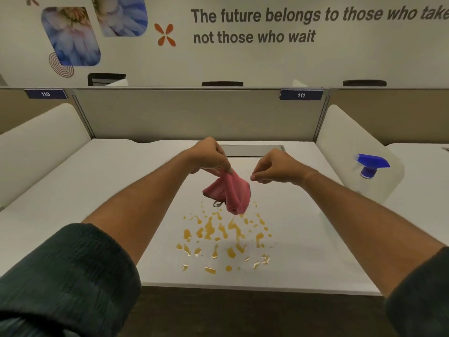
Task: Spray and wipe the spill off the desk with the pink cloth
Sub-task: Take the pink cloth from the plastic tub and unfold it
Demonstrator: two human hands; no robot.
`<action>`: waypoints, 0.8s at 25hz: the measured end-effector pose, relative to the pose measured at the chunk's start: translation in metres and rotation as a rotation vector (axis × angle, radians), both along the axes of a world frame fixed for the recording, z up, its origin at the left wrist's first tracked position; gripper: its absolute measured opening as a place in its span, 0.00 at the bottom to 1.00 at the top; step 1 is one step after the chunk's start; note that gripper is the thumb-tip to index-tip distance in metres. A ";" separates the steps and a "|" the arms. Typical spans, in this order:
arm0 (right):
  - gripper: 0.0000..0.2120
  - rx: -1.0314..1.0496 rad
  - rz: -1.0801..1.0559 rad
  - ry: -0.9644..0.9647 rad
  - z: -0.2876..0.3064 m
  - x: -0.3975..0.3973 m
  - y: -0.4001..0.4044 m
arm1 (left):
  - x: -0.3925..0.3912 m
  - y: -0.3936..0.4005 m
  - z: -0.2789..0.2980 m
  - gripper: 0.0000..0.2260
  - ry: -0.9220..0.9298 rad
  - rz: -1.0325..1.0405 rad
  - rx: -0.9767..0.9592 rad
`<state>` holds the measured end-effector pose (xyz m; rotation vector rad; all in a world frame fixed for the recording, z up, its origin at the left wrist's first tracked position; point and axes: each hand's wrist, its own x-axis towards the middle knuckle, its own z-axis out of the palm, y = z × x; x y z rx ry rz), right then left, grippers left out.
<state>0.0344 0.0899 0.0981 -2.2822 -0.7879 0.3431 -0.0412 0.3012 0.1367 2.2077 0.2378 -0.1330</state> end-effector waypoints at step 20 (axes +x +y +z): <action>0.04 -0.105 0.138 0.009 0.058 0.015 0.028 | 0.018 0.005 0.001 0.05 0.129 0.038 -0.146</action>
